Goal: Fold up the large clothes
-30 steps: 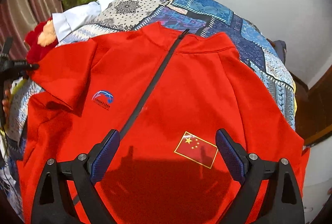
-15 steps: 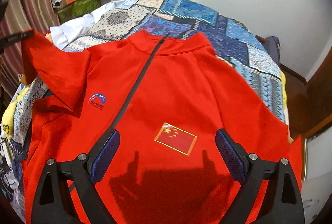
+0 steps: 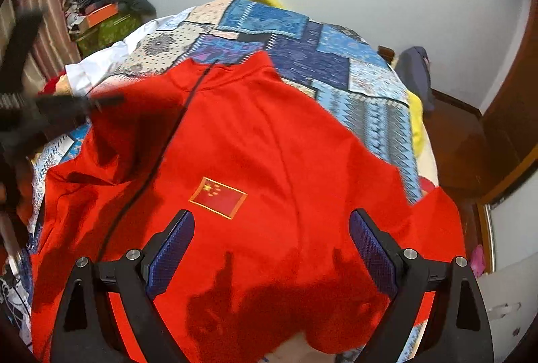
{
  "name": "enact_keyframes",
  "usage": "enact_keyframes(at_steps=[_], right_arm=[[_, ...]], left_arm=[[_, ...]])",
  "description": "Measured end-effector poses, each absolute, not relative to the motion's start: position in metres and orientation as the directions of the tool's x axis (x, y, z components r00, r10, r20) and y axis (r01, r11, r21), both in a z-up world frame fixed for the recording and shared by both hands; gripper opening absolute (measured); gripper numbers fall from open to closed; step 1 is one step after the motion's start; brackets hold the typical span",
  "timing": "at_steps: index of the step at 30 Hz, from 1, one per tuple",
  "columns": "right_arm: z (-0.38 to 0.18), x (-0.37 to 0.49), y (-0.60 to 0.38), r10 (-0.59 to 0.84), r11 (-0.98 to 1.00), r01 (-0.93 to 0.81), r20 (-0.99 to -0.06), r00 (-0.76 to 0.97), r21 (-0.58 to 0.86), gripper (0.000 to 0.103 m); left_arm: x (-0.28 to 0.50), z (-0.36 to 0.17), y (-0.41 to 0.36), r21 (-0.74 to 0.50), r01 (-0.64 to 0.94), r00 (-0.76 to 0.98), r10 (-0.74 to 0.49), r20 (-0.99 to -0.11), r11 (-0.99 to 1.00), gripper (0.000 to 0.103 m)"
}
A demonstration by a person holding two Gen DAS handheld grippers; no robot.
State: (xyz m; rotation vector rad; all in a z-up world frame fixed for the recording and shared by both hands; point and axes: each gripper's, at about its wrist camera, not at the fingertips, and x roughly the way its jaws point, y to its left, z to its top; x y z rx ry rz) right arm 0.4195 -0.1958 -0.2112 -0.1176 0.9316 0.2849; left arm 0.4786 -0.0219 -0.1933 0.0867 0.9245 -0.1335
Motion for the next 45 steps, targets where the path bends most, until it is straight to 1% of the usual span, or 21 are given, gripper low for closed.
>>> enact_keyframes(at_steps=[4, 8, 11, 14, 16, 17, 18, 19, 23, 25, 28, 32, 37, 43, 45], right_arm=[[-0.216, 0.417, -0.209, 0.185, 0.963, -0.268, -0.815, 0.549, 0.038, 0.092], [-0.219, 0.417, -0.213, 0.175, 0.966, -0.254, -0.824, 0.539, 0.039, 0.092], [-0.218, 0.415, -0.208, 0.171, 0.966, -0.255, -0.828, 0.533, 0.035, 0.092], [-0.213, 0.415, -0.196, 0.184, 0.962, -0.269, -0.825, 0.535, 0.040, 0.092], [-0.209, 0.415, -0.184, 0.201, 0.956, -0.289, -0.821, 0.534, 0.046, 0.092], [-0.206, 0.415, -0.177, 0.211, 0.952, -0.302, -0.819, 0.533, 0.049, 0.092], [-0.203, 0.415, -0.168, 0.222, 0.947, -0.317, -0.818, 0.531, 0.051, 0.092], [-0.202, 0.415, -0.162, 0.229, 0.944, -0.327, -0.817, 0.530, 0.052, 0.092], [-0.193, 0.418, -0.114, 0.270, 0.914, -0.402, -0.812, 0.518, 0.048, 0.092], [-0.194, 0.423, -0.089, 0.284, 0.900, -0.434, -0.814, 0.507, 0.044, 0.092], [-0.201, 0.429, -0.054, 0.295, 0.881, -0.471, -0.826, 0.481, 0.040, 0.092], [-0.226, 0.445, 0.004, 0.304, 0.850, -0.524, -0.864, 0.402, 0.054, 0.092], [-0.275, 0.464, 0.076, 0.269, 0.810, -0.585, -0.915, 0.300, 0.046, 0.092], [-0.321, 0.488, 0.122, 0.160, 0.804, -0.592, -0.937, 0.312, -0.060, 0.092], [-0.336, 0.496, 0.135, 0.110, 0.803, -0.582, -0.929, 0.354, -0.127, 0.092]], left_arm=[[0.476, -0.233, -0.051, 0.037, 0.189, 0.515, -0.067, -0.854, 0.981, 0.003], [0.471, -0.248, -0.060, 0.044, 0.202, 0.481, -0.059, -0.875, 0.978, 0.004], [0.463, -0.243, -0.052, 0.044, 0.211, 0.472, -0.062, -0.879, 0.976, 0.013], [0.452, -0.225, -0.039, 0.034, 0.204, 0.485, -0.071, -0.871, 0.978, 0.030], [0.444, -0.212, -0.022, 0.012, 0.196, 0.503, -0.090, -0.860, 0.981, 0.048], [0.439, -0.203, -0.010, -0.004, 0.187, 0.517, -0.101, -0.850, 0.982, 0.052], [0.434, -0.195, 0.003, -0.010, 0.169, 0.533, -0.100, -0.840, 0.986, 0.060], [0.431, -0.189, 0.016, -0.011, 0.149, 0.549, -0.092, -0.831, 0.989, 0.064], [0.417, -0.173, 0.078, -0.003, 0.062, 0.585, -0.039, -0.810, 0.998, 0.065], [0.410, -0.174, 0.116, 0.033, -0.006, 0.587, 0.030, -0.809, 0.999, 0.065], [0.403, -0.188, 0.161, 0.043, -0.087, 0.557, 0.084, -0.827, 0.995, 0.065], [0.398, -0.220, 0.205, 0.005, -0.138, 0.492, 0.074, -0.867, 0.990, 0.065], [0.395, -0.255, 0.217, -0.037, -0.119, 0.462, 0.023, -0.887, 0.992, 0.065], [0.390, -0.269, 0.199, 0.080, -0.024, 0.510, 0.081, -0.857, 0.997, 0.065], [0.389, -0.274, 0.195, 0.114, -0.001, 0.517, 0.098, -0.850, 0.994, 0.065]])
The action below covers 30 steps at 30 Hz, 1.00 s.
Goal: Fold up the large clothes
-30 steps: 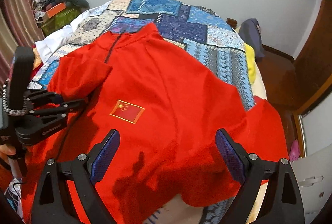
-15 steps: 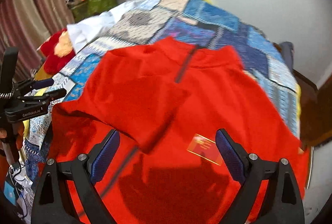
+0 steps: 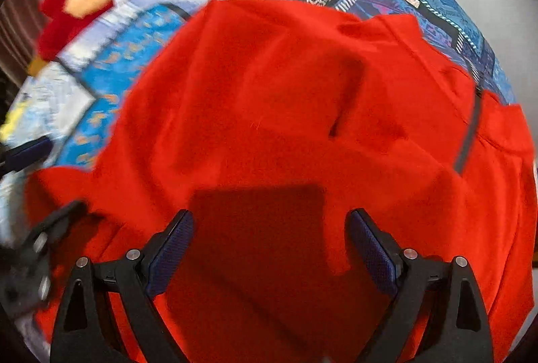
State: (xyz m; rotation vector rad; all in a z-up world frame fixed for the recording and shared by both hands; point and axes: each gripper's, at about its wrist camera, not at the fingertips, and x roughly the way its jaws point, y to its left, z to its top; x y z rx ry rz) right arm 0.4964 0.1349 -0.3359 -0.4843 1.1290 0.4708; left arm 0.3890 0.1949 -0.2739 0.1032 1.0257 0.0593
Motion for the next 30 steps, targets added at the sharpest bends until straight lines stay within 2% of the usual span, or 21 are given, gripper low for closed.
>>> enact_keyframes(at_steps=[5, 6, 8, 9, 10, 11, 12, 16, 17, 19, 20, 22, 24, 30], right_arm=[[-0.348, 0.482, 0.153, 0.054, 0.734, -0.607, -0.865, 0.499, -0.305, 0.092], [-0.348, 0.481, 0.153, 0.065, 0.733, -0.611, -0.864, 0.499, -0.298, 0.087], [-0.343, 0.477, 0.150, 0.095, 0.733, -0.625, -0.868, 0.487, -0.271, 0.064], [-0.341, 0.477, 0.148, 0.109, 0.735, -0.633, -0.878, 0.466, -0.244, 0.039], [-0.337, 0.476, 0.144, 0.108, 0.745, -0.624, -0.880, 0.462, -0.236, 0.028], [-0.335, 0.476, 0.141, 0.104, 0.750, -0.618, -0.880, 0.464, -0.237, 0.021], [-0.331, 0.477, 0.137, 0.104, 0.757, -0.612, -0.882, 0.460, -0.230, 0.015], [-0.308, 0.483, 0.092, 0.156, 0.831, -0.542, -0.883, 0.442, -0.125, 0.008], [-0.302, 0.484, 0.081, 0.166, 0.842, -0.529, -0.879, 0.447, -0.109, 0.008], [-0.288, 0.485, 0.058, 0.181, 0.860, -0.502, -0.870, 0.459, -0.086, 0.008], [-0.278, 0.485, 0.042, 0.189, 0.870, -0.488, -0.865, 0.465, -0.072, 0.008], [-0.265, 0.482, 0.019, 0.172, 0.884, -0.460, -0.852, 0.495, -0.088, 0.008], [-0.255, 0.485, -0.001, 0.165, 0.894, -0.439, -0.845, 0.509, -0.090, 0.008], [-0.243, 0.481, -0.069, 0.112, 0.930, -0.354, -0.841, 0.529, -0.099, 0.008]], left_arm=[[0.389, -0.276, 0.198, 0.115, 0.011, 0.532, 0.092, -0.842, 0.993, 0.065], [0.389, -0.276, 0.198, 0.115, 0.010, 0.531, 0.092, -0.842, 0.993, 0.065], [0.392, -0.276, 0.196, 0.121, 0.011, 0.527, 0.097, -0.844, 0.993, 0.065], [0.393, -0.277, 0.193, 0.123, 0.016, 0.523, 0.097, -0.847, 0.992, 0.066], [0.394, -0.278, 0.191, 0.124, 0.026, 0.519, 0.093, -0.850, 0.992, 0.072], [0.397, -0.280, 0.188, 0.124, 0.046, 0.513, 0.084, -0.854, 0.991, 0.076], [0.399, -0.283, 0.182, 0.136, 0.076, 0.504, 0.080, -0.860, 0.988, 0.085], [0.409, -0.296, 0.162, 0.262, 0.109, 0.505, 0.173, -0.846, 0.959, 0.085], [0.413, -0.299, 0.159, 0.278, 0.101, 0.505, 0.192, -0.841, 0.955, 0.082], [0.420, -0.302, 0.156, 0.309, 0.076, 0.504, 0.231, -0.832, 0.948, 0.058], [0.422, -0.302, 0.156, 0.318, 0.061, 0.502, 0.246, -0.829, 0.946, 0.051], [0.430, -0.298, 0.163, 0.278, 0.015, 0.486, 0.236, -0.842, 0.961, 0.024], [0.433, -0.293, 0.172, 0.237, -0.038, 0.469, 0.226, -0.854, 0.971, 0.014], [0.422, -0.268, 0.212, 0.152, -0.193, 0.483, 0.229, -0.846, 0.969, 0.012]])
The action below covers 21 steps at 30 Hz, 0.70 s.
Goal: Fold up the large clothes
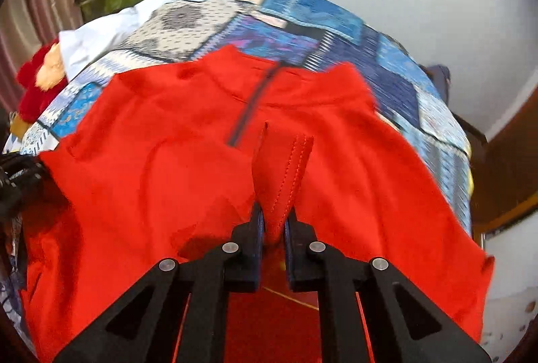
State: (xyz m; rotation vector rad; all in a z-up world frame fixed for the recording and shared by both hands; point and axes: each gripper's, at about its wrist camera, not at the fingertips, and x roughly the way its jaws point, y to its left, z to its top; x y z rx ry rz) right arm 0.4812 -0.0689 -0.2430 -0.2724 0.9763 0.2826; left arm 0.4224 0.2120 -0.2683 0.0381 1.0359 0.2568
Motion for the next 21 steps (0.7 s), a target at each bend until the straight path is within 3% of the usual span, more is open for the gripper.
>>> enact_keyframes(at_steps=[10, 18, 21], right_arm=[[-0.266, 0.495, -0.163, -0.075, 0.955, -0.204, -0.843, 0.532, -0.214, 0.008], [-0.256, 0.498, -0.219, 0.074, 0.995, -0.094, -0.890, 0.449, 0.036, 0.009], [-0.246, 0.495, -0.224, 0.101, 0.994, -0.092, -0.881, 0.463, 0.066, 0.009]], left_arm=[[0.407, -0.267, 0.211, 0.203, -0.206, 0.464, 0.278, -0.841, 0.957, 0.013], [0.398, -0.261, 0.204, 0.194, -0.159, 0.440, 0.246, -0.864, 0.968, 0.015], [0.389, -0.248, 0.202, 0.170, -0.153, 0.451, 0.222, -0.864, 0.973, 0.015]])
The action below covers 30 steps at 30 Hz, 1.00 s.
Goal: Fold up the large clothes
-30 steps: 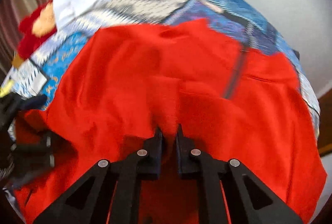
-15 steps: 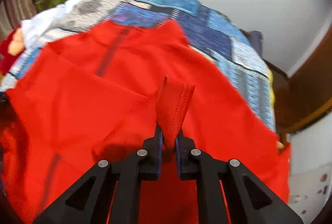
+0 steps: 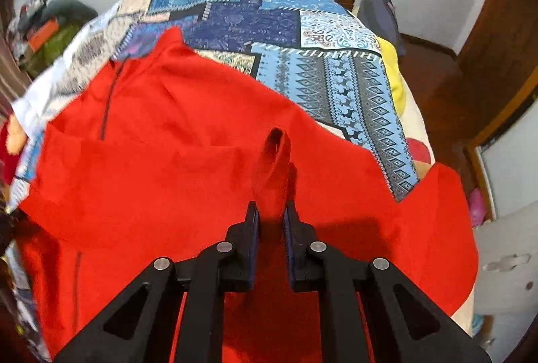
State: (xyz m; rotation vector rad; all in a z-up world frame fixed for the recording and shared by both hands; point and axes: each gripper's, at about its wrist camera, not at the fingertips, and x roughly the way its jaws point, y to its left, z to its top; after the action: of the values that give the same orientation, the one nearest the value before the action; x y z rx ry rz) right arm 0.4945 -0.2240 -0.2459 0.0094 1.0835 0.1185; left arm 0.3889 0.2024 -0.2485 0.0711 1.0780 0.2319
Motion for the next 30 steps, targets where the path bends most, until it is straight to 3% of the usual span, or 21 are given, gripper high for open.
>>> enact_keyframes(at_steps=[5, 9, 11, 14, 18, 23, 27, 29, 30], right_arm=[[-0.225, 0.489, -0.214, 0.071, 0.994, -0.111, -0.839, 0.540, 0.013, 0.009], [-0.206, 0.480, -0.204, -0.062, 0.989, -0.058, -0.738, 0.672, -0.136, 0.009], [-0.203, 0.480, -0.198, -0.055, 0.987, -0.074, -0.738, 0.673, -0.142, 0.009], [-0.210, 0.482, -0.186, 0.072, 0.984, -0.173, -0.792, 0.607, -0.043, 0.009], [-0.243, 0.483, -0.165, 0.142, 0.967, -0.254, -0.865, 0.482, 0.017, 0.009], [-0.294, 0.487, -0.151, 0.001, 0.957, -0.265, -0.909, 0.418, -0.121, 0.009], [-0.296, 0.478, -0.155, -0.067, 0.937, -0.273, -0.882, 0.467, -0.216, 0.009], [-0.298, 0.475, -0.154, -0.128, 0.914, -0.280, -0.862, 0.491, -0.295, 0.009], [-0.298, 0.473, -0.155, -0.137, 0.907, -0.285, -0.857, 0.497, -0.310, 0.009]], left_arm=[[0.376, -0.213, 0.195, 0.144, -0.148, 0.522, 0.201, -0.829, 0.978, 0.018], [0.383, -0.189, 0.187, 0.110, -0.145, 0.577, 0.174, -0.798, 0.983, 0.039], [0.394, -0.188, 0.181, 0.101, -0.139, 0.583, 0.164, -0.796, 0.985, 0.041], [0.414, -0.200, 0.166, 0.078, -0.118, 0.563, 0.132, -0.816, 0.990, 0.041], [0.440, -0.230, 0.140, -0.014, -0.077, 0.511, 0.028, -0.859, 0.997, 0.041], [0.461, -0.270, 0.111, -0.006, -0.050, 0.429, 0.016, -0.903, 0.999, 0.041], [0.466, -0.303, 0.104, 0.023, -0.043, 0.358, 0.036, -0.933, 0.999, 0.041], [0.463, -0.309, 0.106, 0.021, -0.040, 0.357, 0.034, -0.934, 0.999, 0.046], [0.462, -0.310, 0.109, 0.023, -0.050, 0.367, 0.040, -0.930, 0.998, 0.054]])
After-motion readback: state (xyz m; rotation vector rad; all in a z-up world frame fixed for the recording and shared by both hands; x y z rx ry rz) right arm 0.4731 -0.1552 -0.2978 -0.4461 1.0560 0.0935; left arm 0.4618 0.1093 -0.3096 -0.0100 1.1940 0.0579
